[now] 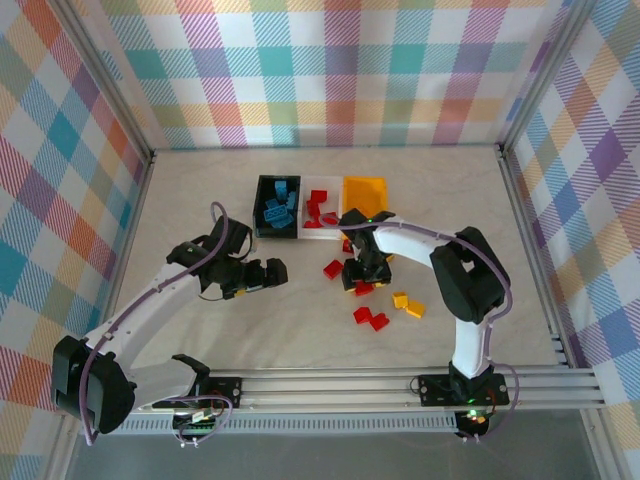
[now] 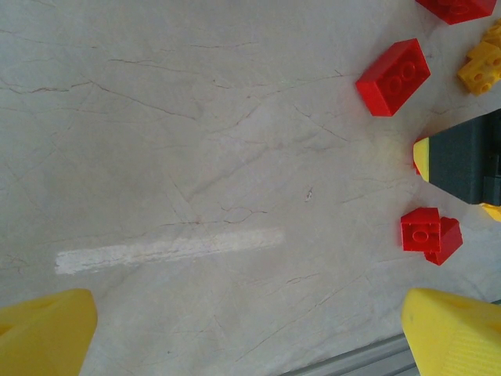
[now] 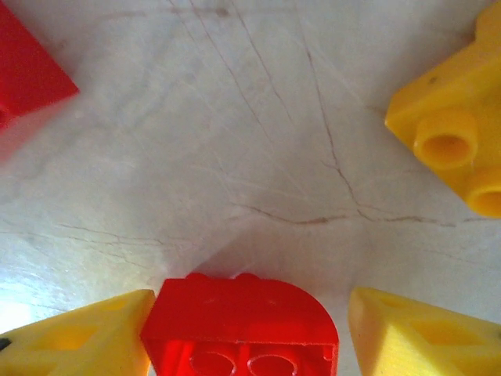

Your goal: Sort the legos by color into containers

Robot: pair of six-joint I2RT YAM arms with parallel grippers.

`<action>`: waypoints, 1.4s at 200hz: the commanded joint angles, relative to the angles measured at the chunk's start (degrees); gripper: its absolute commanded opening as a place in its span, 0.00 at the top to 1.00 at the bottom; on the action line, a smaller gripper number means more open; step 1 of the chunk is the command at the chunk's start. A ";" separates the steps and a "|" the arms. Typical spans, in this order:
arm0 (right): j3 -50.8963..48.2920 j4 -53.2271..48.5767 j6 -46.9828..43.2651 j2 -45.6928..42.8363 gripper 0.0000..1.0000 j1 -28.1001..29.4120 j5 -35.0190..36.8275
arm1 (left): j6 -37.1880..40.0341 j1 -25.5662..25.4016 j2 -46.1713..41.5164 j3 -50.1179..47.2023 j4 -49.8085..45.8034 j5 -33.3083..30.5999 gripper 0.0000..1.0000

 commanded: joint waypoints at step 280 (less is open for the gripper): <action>40.01 -14.28 -6.66 10.54 0.53 -0.27 0.54 | -0.58 1.17 1.48 0.64 1.23 0.46 0.00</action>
